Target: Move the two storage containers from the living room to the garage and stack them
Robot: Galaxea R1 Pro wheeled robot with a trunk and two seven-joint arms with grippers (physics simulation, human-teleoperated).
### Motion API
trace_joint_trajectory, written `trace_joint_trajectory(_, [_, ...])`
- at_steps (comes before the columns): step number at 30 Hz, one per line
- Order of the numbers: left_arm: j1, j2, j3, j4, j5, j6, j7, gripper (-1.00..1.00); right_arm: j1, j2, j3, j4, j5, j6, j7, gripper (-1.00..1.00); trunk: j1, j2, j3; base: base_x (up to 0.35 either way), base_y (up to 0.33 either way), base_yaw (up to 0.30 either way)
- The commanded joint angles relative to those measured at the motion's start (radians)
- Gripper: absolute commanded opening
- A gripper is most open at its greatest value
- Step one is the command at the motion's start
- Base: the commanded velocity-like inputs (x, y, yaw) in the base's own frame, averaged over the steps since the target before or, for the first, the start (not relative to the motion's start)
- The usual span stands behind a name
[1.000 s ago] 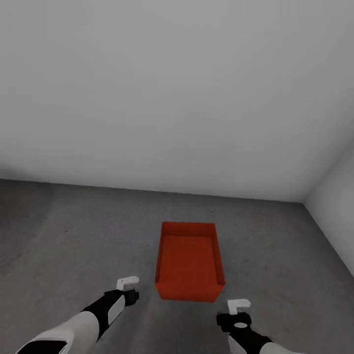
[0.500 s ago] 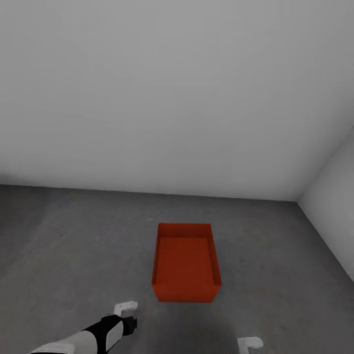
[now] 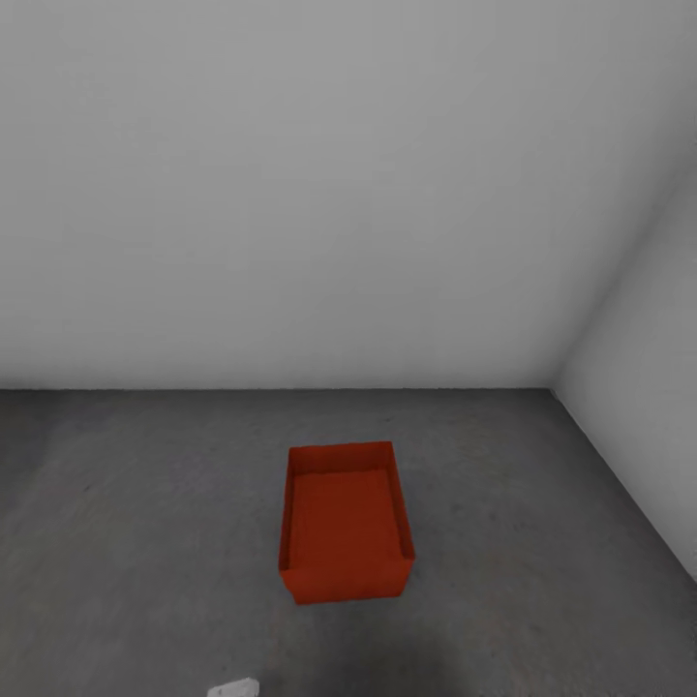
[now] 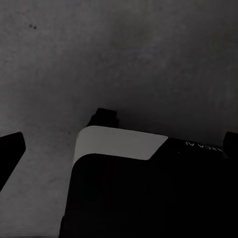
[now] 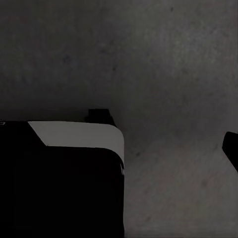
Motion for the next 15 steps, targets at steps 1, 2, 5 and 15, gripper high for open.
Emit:
trace_joint_trajectory(1, [0.011, -0.001, -0.002, -0.001, 0.006, 0.001, 0.003, 1.0, 0.002, 0.001, 0.009, 0.0, -0.01, -0.005, -0.002, 1.0, 0.0, -0.001, 0.0, 0.0, 0.0, -0.13])
trace_joint_trajectory(2, [0.017, -0.001, -0.002, 0.0, 0.006, 0.001, 0.003, 1.0, 0.003, 0.001, 0.009, 0.0, -0.01, -0.006, -0.002, 1.0, 0.0, -0.001, 0.001, 0.0, 0.0, -0.104])
trace_joint_trajectory(5, [0.039, -0.002, -0.002, -0.001, 0.007, -0.001, 0.003, 1.0, 0.005, 0.001, 0.009, 0.0, -0.009, -0.007, -0.002, 1.0, 0.0, -0.001, 0.001, 0.0, 0.0, -0.048])
trace_joint_trajectory(15, [0.074, -0.003, -0.001, 0.0, 0.012, 0.002, 0.003, 1.0, 0.017, 0.009, 0.01, 0.0, -0.009, -0.005, 0.014, 1.0, 0.0, -0.001, 0.007, 0.0, 0.0, -0.006])
